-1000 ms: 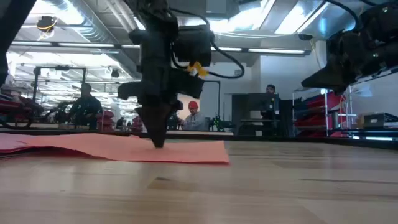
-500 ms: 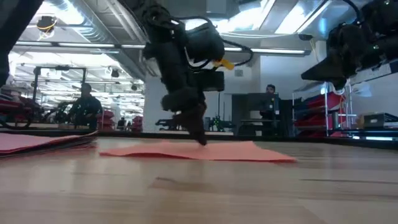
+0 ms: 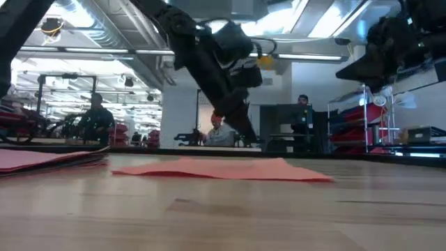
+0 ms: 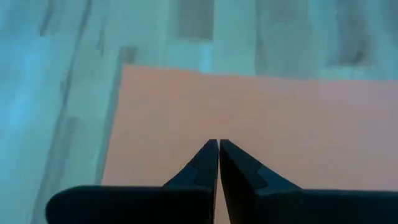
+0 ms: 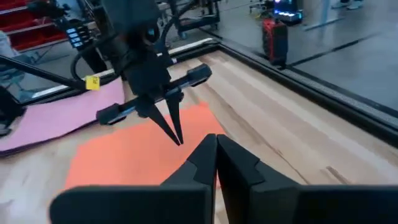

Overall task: Organize paper
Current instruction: Move the orange paper from bottom left to the top right table

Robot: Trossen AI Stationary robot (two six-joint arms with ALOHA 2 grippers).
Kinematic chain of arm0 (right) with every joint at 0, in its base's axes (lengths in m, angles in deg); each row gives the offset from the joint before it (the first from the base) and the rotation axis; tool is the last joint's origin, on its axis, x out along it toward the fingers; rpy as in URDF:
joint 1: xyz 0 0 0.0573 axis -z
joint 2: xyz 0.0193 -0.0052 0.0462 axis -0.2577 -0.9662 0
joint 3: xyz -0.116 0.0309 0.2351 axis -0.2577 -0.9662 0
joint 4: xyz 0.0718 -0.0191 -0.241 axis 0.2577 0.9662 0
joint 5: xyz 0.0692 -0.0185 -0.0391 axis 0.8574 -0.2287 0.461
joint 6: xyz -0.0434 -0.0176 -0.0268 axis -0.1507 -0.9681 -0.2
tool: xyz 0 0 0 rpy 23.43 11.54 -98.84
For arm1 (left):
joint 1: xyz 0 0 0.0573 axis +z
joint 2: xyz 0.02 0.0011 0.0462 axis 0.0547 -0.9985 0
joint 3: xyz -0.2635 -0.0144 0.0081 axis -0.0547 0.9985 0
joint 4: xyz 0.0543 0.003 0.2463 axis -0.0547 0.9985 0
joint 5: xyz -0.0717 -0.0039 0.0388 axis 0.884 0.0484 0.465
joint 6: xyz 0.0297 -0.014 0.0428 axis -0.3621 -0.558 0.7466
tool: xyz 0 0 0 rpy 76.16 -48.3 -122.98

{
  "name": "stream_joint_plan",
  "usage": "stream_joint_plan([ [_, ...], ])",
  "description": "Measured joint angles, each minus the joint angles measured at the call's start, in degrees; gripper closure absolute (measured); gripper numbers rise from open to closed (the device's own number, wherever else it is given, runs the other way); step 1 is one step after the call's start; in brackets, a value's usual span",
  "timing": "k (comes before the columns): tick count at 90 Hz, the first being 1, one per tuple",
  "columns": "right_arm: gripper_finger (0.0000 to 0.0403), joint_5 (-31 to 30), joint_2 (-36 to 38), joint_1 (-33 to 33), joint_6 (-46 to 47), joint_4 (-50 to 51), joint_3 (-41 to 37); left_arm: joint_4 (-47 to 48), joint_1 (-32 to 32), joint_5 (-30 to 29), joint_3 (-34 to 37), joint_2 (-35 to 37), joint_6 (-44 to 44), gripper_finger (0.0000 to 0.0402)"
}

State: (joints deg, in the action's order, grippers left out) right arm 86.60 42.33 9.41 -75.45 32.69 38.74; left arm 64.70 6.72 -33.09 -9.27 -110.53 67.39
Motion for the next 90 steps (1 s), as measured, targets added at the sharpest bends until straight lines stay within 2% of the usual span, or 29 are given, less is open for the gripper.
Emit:
stream_joint_plan([
  [17,0.0403,0.9,-9.3,0.0,-3.1,0.7,6.4,-5.5,0.0,1.3,4.5,4.2,-3.5,0.0402],
  [33,0.0403,3.8,-18.9,-0.6,-5.7,0.2,11.0,-17.3,0.1,2.9,12.1,9.9,-6.8,0.0402],
  [59,0.0403,3.8,-37.4,-10.0,-7.6,-9.8,13.9,-35.5,0.1,3.0,28.4,20.3,-10.2,0.0402],
  [70,0.0403,0.7,-47.6,-14.8,-7.6,-11.9,17.7,-39.2,0.3,2.9,34.0,24.2,-11.5,0.0402],
  [80,0.0403,-3.9,-57.2,-18.4,-7.6,-8.9,23.3,-42.2,0.9,2.7,38.4,26.9,-12.9,0.0402],
  [90,0.0403,-5.1,-66.0,-21.3,-7.0,-4.7,30.5,-47.5,1.7,2.5,42.4,29.3,-13.8,0.0402],
])
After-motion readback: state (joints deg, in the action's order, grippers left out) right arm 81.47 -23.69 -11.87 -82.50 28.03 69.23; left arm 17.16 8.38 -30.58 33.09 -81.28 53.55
